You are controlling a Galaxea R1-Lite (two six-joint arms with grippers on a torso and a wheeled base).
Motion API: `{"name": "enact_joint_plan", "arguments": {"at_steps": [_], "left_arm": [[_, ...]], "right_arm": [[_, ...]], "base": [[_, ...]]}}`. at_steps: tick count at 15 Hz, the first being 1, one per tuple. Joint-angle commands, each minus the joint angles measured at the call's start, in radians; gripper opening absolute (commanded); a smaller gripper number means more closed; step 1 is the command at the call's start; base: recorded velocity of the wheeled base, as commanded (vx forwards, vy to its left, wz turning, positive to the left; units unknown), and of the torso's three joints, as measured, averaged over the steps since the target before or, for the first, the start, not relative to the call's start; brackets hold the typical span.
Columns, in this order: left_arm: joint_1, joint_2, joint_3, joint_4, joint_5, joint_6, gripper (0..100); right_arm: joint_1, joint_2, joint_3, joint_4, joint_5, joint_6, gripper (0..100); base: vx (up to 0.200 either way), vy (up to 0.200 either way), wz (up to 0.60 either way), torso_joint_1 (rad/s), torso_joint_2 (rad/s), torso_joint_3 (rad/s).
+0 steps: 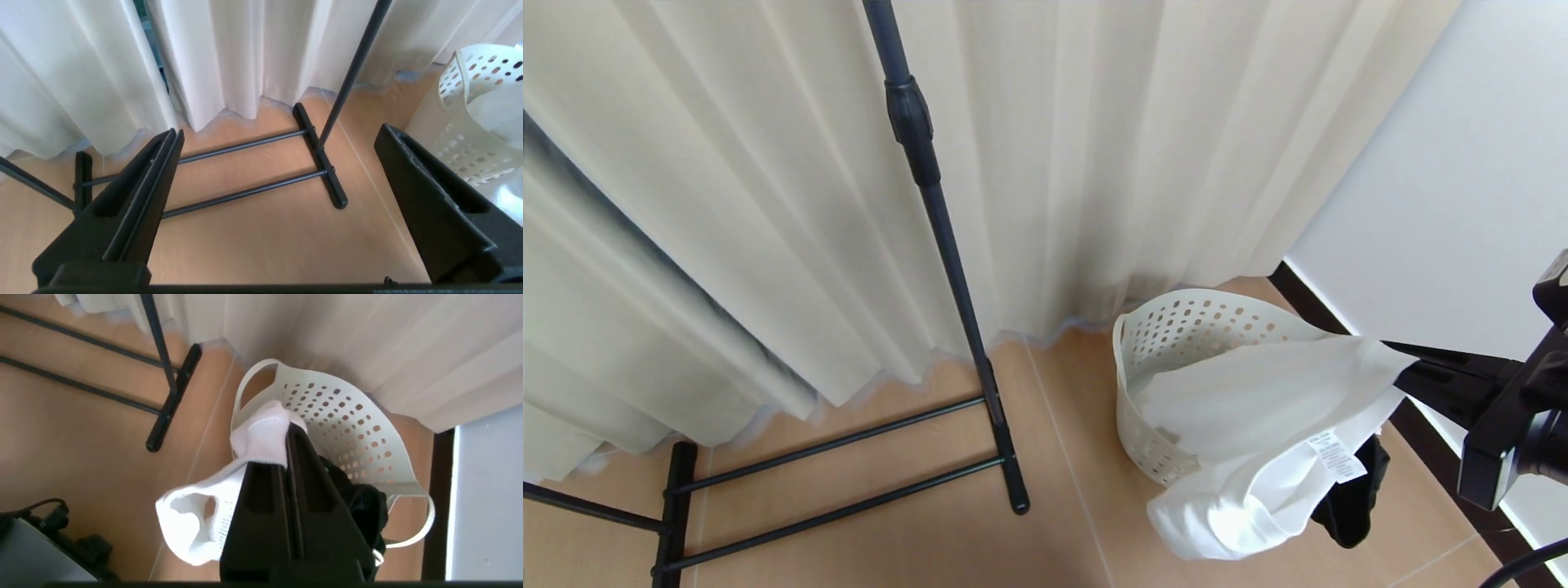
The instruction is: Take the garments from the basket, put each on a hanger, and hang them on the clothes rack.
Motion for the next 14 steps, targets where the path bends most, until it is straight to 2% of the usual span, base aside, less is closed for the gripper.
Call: {"name": "enact_joint_plan", "arguments": {"at_steps": [1,7,14], "left_arm": [[0.000,0.001,0.000,-0.001,0.000,-0.001,100],[0.000,0.001,0.000,-0.001,0.000,-0.001,100],[0.000,0.001,0.000,-0.001,0.000,-0.001,100]], "right_arm": [[-0.002,0.003,0.000,-0.001,0.002,-0.001,0],[-0.002,0.000,0.000,0.001,0.005,-0.001,0],[-0.002,0.000,0.012,0.001,0.005,0.001,0]], "base": [[0.000,0.000,0.00,-0.002,0.00,0.193],[0.000,0.000,0.00,0.004,0.00,0.198],[0.000,0.000,0.00,0.066,-0.37,-0.106]]}}
